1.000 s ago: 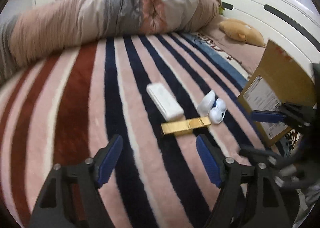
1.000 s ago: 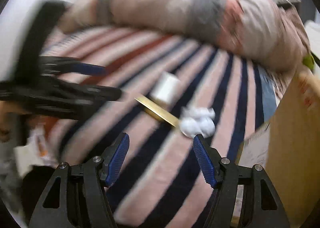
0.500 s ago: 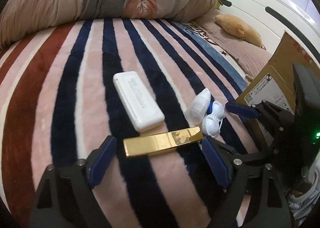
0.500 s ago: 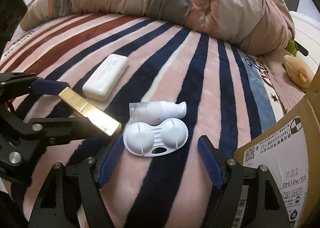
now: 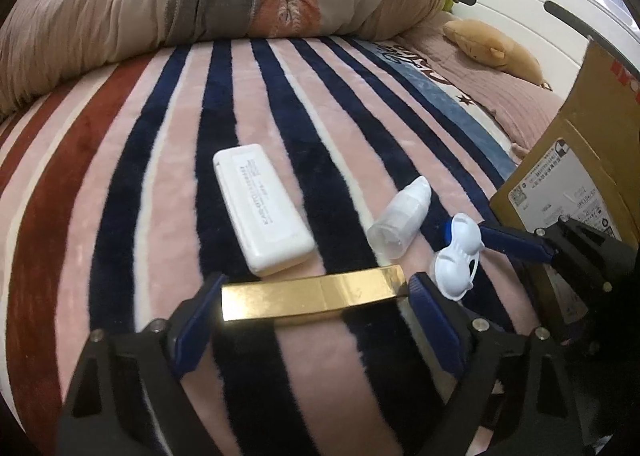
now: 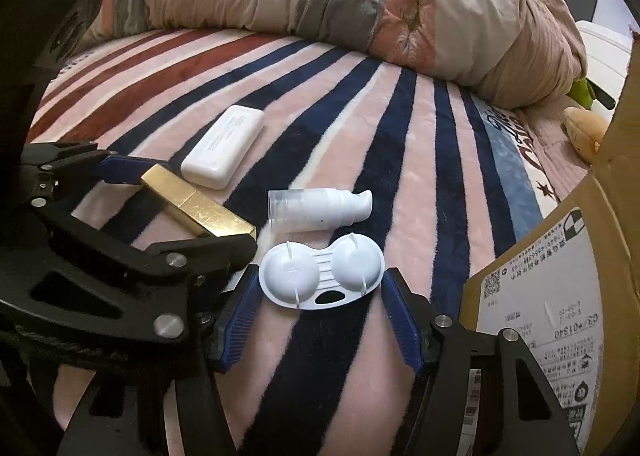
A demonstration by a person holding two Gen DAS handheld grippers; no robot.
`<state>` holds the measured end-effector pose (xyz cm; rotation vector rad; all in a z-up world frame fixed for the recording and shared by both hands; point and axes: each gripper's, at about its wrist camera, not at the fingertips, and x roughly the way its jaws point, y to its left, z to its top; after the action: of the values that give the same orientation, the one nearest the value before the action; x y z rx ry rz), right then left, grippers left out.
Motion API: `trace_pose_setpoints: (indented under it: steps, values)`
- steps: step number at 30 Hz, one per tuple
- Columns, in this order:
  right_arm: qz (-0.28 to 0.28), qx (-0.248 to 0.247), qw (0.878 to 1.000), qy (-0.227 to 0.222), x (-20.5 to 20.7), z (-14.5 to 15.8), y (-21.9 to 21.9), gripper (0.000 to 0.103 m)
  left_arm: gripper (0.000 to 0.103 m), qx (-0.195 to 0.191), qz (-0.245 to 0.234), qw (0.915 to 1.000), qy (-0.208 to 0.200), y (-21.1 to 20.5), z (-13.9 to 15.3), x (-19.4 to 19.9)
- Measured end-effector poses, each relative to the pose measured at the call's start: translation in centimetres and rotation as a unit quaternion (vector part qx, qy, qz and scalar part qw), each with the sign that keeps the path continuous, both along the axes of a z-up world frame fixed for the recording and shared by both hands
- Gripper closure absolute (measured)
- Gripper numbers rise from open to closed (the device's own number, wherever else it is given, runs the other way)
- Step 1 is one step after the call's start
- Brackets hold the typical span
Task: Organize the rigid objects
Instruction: 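Grasp the white lens case with the right gripper while the left gripper grasps the gold bar, then release the lens case into the box with the right gripper while the left gripper releases the gold bar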
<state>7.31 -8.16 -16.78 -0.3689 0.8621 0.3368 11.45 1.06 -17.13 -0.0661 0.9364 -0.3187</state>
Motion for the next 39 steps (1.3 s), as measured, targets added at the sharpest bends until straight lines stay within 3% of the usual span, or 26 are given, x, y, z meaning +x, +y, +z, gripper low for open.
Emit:
trace_pose_setpoints:
  steps: [9, 14, 18, 21, 23, 25, 28, 30, 33, 39]
  values:
    - [0.032, 0.009, 0.999, -0.020, -2.5, 2.5, 0.2, 0.046, 0.014, 0.010, -0.003, 0.9999, -0.007, 2.7, 1.7, -2.7]
    - [0.097, 0.032, 0.993, -0.051, -7.7, 8.4, 0.0, 0.046, 0.014, 0.020, 0.002, 0.9998, -0.002, 4.8, 2.1, -4.8]
    - [0.115, 0.054, 0.986, -0.109, -11.8, 14.6, -2.4, 0.046, 0.014, 0.023, 0.001, 0.9997, 0.011, 4.6, 1.1, -5.5]
    - [0.074, 0.067, 0.985, -0.137, -12.4, 18.7, -6.2, 0.046, 0.014, 0.025, 0.011, 0.9995, 0.014, 4.0, 0.1, -5.3]
    - [0.030, 0.062, 0.988, -0.136, -11.5, 19.7, -9.0, 0.045, 0.014, 0.036, 0.012, 0.9992, 0.010, 3.6, -0.1, -5.3]
    - [-0.008, 0.052, 0.991, -0.120, -10.0, 19.5, -11.3, 0.045, 0.014, 0.052, 0.014, 0.9985, 0.005, 3.3, -0.2, -5.3]
    - [-0.064, 0.050, 0.995, -0.062, -7.2, 17.2, -14.4, 0.044, 0.015, 0.072, 0.012, 0.9973, 0.000, 2.8, 0.2, -5.5]
    - [-0.086, 0.036, 0.994, -0.049, -6.6, 15.7, -15.2, 0.037, 0.015, 0.076, 0.011, 0.9969, -0.016, 2.5, 1.6, -5.9]
    - [-0.092, 0.042, 0.994, -0.045, -6.3, 14.6, -16.6, 0.027, 0.015, 0.052, -0.003, 0.9976, -0.045, 1.8, 5.4, -6.8]
    - [-0.076, 0.064, 0.993, -0.063, -6.8, 14.7, -18.1, 0.026, 0.015, 0.023, -0.098, 0.9854, -0.137, -4.1, 16.4, -8.7]
